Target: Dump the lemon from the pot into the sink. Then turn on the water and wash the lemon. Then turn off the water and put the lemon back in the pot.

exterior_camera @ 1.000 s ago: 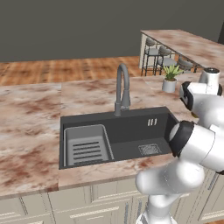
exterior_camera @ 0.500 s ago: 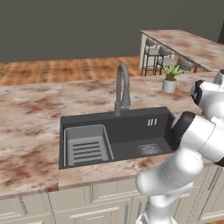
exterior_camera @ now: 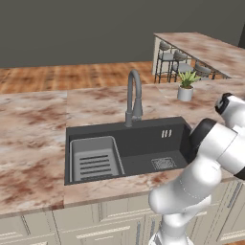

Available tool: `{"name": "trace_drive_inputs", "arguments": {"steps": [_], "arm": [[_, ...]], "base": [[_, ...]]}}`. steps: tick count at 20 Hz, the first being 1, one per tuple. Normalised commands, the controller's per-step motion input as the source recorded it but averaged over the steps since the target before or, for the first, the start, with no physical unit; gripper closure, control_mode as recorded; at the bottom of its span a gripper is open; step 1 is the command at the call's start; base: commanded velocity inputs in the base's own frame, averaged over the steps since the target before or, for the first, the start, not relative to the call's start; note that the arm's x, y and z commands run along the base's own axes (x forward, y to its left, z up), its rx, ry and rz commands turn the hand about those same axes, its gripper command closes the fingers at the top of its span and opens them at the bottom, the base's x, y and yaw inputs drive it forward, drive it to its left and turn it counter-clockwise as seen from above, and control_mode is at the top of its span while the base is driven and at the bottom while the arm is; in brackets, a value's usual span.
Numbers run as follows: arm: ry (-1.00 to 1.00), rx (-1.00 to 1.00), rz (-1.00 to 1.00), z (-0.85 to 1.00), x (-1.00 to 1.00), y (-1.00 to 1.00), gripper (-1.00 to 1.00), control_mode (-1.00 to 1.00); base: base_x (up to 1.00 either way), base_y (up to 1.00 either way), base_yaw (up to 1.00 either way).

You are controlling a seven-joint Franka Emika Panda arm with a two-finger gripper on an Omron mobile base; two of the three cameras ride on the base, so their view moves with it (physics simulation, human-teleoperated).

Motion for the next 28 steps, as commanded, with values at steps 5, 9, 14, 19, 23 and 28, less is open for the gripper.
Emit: {"name": "trace_drive_inputs", "arguments": {"steps": [5, 9, 14, 19, 23, 28], "arm": [[-0.14, 0.00, 0.00, -0.38, 0.00, -0.11, 1.00, -1.00], [-0.04, 0.00, 0.00, -0.27, 0.00, -0.23, 1.00, -1.00], [0.00, 0.00, 0.00, -0.20, 0.00, -0.38, 1.00, -1.00], [0.00, 0.00, 0.00, -0.08, 0.00, -0.41, 1.00, -1.00], [0.00, 0.00, 0.00, -0.07, 0.00, -0.37, 1.00, -1.00], [0.00, 0.00, 0.00, -0.15, 0.00, -0.22, 1.00, -1.00]], "base": [[0.00, 0.00, 0.00], [0.00, 0.00, 0.00], [0.00, 0.00, 0.00], [0.00, 0.00, 0.00], [0.00, 0.00, 0.00], [0.00, 0.00, 0.00]]}}
